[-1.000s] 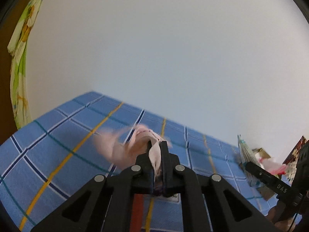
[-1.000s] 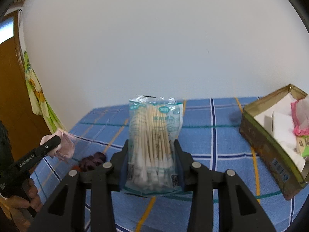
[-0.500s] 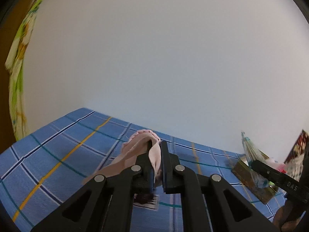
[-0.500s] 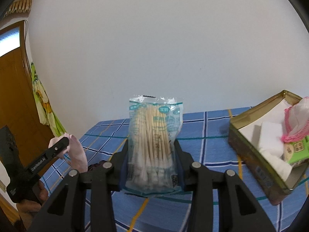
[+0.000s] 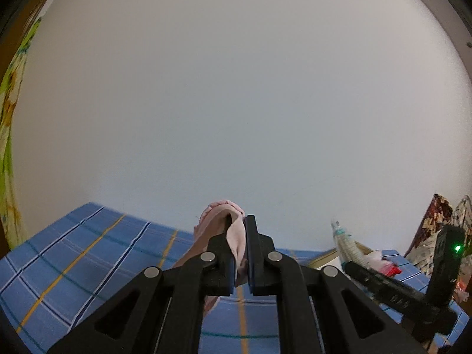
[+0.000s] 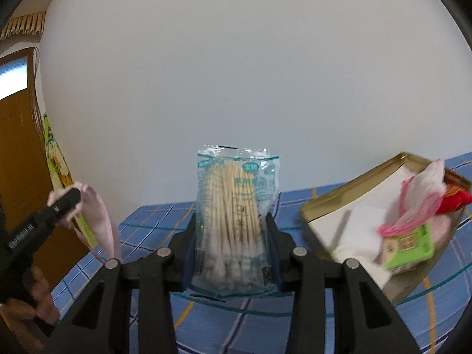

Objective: Organize soft objects
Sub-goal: 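Grasp the pink bra with the left tool and lift it while the right tool holds the swabs, then carry the bra and swab bag over the gold tin, then open both tools to drop the bra and swab bag into the tin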

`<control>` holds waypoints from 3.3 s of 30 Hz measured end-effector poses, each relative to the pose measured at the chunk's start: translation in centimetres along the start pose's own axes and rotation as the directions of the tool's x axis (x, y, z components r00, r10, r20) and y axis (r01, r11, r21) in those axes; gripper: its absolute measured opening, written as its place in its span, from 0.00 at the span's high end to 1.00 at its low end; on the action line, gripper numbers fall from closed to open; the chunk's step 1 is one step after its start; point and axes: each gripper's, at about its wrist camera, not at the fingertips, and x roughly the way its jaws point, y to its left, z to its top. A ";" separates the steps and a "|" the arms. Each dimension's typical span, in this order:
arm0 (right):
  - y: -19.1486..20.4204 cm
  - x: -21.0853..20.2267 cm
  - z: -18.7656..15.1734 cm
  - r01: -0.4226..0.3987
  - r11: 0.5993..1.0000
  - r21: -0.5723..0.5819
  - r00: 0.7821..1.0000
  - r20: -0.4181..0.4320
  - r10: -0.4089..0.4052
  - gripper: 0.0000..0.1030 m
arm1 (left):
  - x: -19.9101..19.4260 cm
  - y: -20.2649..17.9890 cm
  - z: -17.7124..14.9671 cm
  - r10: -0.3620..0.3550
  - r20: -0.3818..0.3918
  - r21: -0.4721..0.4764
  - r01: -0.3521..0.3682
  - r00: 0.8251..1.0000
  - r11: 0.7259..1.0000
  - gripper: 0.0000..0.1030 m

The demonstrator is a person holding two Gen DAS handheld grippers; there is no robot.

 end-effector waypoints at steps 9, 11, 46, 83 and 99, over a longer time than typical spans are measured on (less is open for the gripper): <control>-5.2 -2.5 2.1 0.052 0.998 0.048 0.997 0.056 -0.054 0.61 | 1.3 -6.6 1.7 -0.101 0.029 0.076 0.099 0.994 0.992 0.93; -6.3 -3.2 2.5 0.062 0.996 0.059 0.995 0.069 -0.066 0.61 | 1.8 -8.2 2.0 -0.119 0.032 0.089 0.116 0.992 0.989 0.93; -21.7 -5.5 5.8 0.389 0.916 0.095 0.915 0.078 -0.396 0.61 | 11.9 -23.1 -3.3 -0.360 -0.109 0.121 0.372 0.927 0.921 0.93; -23.0 -7.8 4.5 0.401 0.895 0.194 0.868 0.233 -0.439 0.00 | 9.3 -15.5 -8.3 0.061 -0.158 0.198 -0.029 0.986 0.980 0.13; -18.6 -7.8 2.1 0.564 0.819 0.110 0.753 0.339 -0.564 0.00 | 8.4 -14.0 -10.0 0.240 -0.074 0.315 -0.206 0.968 0.927 0.13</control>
